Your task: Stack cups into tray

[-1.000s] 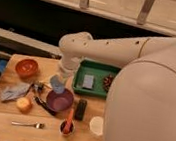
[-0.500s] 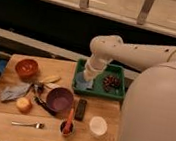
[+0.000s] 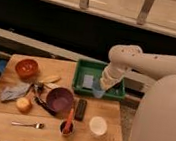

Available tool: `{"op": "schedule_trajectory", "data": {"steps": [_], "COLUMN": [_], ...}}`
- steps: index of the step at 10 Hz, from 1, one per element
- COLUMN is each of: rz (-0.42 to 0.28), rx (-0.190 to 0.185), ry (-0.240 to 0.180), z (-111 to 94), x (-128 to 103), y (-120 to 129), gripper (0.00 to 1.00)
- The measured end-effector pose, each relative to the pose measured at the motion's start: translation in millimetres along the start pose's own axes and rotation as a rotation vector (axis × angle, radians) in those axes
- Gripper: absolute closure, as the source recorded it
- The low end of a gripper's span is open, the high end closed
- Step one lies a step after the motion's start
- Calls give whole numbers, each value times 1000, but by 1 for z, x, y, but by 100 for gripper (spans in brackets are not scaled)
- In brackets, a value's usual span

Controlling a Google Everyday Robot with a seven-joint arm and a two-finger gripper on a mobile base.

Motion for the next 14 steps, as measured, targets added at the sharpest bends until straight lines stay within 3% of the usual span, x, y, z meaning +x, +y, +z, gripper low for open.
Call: {"op": "schedule_trajectory", "data": {"steps": [3, 9, 14], "rz": [70, 73, 147], "rx": [-6, -3, 14], "ry": [-14, -6, 34], "z": [-6, -6, -17], "x": [33, 33, 83], "y": [-14, -15, -52], "gripper": [100, 100, 100]}}
